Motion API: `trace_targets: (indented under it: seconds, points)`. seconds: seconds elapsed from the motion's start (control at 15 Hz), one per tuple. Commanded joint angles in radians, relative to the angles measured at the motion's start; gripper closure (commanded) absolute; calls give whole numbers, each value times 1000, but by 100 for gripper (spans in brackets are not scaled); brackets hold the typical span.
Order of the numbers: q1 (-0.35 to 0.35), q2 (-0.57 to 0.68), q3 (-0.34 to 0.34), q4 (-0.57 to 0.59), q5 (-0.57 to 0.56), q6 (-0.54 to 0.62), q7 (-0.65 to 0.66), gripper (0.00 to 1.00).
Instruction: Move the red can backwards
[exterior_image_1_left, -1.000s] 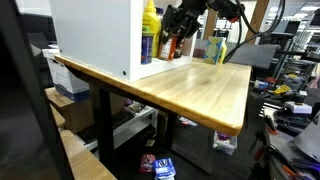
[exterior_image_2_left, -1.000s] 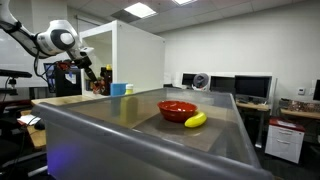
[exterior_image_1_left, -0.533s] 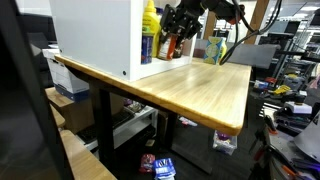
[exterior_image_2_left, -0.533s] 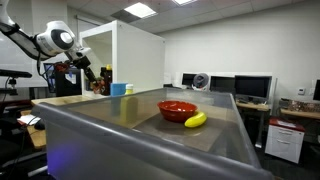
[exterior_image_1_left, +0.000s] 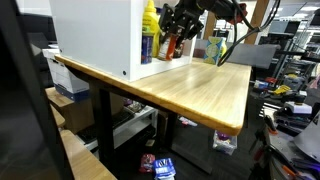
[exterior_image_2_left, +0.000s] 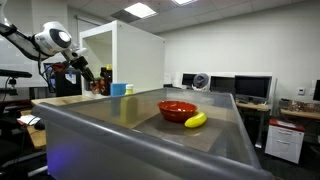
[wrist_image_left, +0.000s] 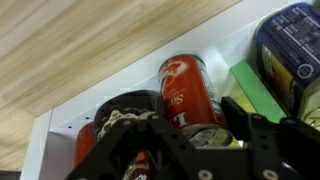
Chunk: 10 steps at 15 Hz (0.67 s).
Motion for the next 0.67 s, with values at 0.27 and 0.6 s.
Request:
trace_targets:
  seconds: [0.27,0.6]
  points:
    - [44,50,-18,66,-67,-98,141,67]
    - [97,95,-75,111,-80,-124,98,67]
